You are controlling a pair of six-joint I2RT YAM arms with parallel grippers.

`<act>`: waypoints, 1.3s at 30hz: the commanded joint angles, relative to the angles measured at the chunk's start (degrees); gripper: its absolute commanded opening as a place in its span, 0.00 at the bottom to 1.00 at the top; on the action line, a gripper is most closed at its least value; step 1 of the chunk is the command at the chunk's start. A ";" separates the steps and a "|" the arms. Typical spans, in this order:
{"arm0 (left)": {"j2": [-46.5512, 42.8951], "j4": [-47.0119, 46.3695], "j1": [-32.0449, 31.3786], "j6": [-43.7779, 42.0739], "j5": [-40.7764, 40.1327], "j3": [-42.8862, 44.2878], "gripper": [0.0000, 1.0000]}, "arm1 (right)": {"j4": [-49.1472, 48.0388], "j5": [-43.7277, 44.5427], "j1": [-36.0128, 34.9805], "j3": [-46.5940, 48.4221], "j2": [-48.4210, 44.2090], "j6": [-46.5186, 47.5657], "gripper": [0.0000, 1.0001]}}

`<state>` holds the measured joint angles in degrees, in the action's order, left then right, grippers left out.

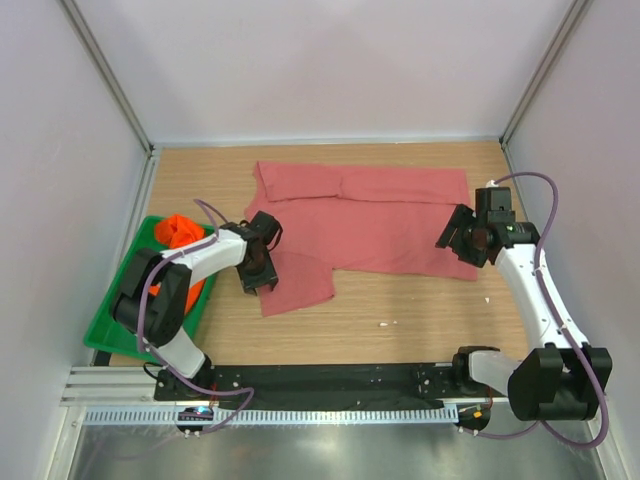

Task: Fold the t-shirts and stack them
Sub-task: Fold the tshirt

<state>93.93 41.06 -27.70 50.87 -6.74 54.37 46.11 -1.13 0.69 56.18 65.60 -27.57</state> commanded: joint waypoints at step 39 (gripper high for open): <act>-9.12 -4.50 -0.86 -10.09 4.63 -2.08 0.00 | -12.35 3.59 17.68 -10.92 16.92 -8.72 0.47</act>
<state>87.24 37.08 -28.49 43.16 -2.94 51.81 37.41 2.39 18.04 45.06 82.26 -34.22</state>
